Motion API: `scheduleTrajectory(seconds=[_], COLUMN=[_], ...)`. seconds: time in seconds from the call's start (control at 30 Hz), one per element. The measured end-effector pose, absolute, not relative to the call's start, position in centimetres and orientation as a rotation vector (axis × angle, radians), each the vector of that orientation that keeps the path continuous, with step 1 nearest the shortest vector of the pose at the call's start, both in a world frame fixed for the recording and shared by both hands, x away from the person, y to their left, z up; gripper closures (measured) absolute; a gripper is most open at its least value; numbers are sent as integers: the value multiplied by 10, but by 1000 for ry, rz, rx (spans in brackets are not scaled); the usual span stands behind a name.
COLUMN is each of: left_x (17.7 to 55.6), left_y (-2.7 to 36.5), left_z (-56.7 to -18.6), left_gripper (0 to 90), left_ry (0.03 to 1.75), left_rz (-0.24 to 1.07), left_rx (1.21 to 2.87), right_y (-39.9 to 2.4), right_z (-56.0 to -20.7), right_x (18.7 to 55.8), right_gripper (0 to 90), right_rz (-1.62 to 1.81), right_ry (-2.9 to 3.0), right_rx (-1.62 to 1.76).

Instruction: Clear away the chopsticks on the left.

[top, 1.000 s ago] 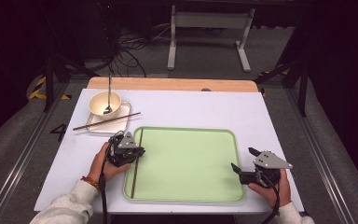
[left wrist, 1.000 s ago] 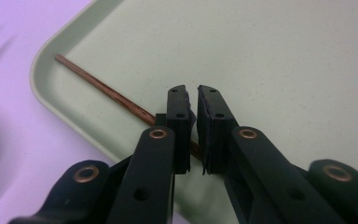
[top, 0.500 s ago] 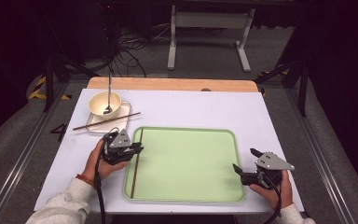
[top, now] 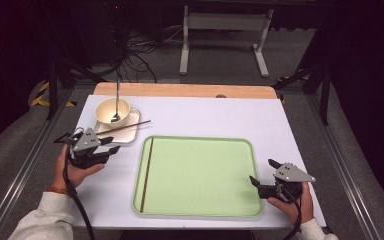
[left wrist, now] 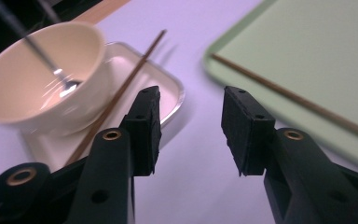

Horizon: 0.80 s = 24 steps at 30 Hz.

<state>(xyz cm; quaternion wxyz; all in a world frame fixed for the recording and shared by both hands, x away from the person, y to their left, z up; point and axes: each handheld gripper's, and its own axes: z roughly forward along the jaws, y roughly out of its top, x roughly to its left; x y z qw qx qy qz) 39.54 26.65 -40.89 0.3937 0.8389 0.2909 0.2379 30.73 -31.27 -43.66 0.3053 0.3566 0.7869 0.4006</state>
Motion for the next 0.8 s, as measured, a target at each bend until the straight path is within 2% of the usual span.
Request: scheduleTrajectory(seconds=[0.23,0.37,0.53,0.6,0.7,0.8], left_x=[423,443,466,473,484,489], left_y=[306,317,318,313,303,300], left_z=[-413,-419,-430,-431,-439,-442], left_gripper=[561,590,609,609,612,615], left_ry=[903,950,983,970,971,997], left_rz=[577,574,496,531,510,487], left_rx=[2033,2073,2084,2128,2226,2235], right_y=[-314,-313,-314,-315,-317,-317], right_z=[-438,-439,-441,-441,-443,-443], right_x=[308,308,309,309,308,307], right_gripper=[155,156,157,157,157,157], right_rz=[1054,1044,1037,1038,1033,1033], right_ry=[2081,2087,2090,2089,2093,2090], right_rx=[965,968,982,983,990,990])
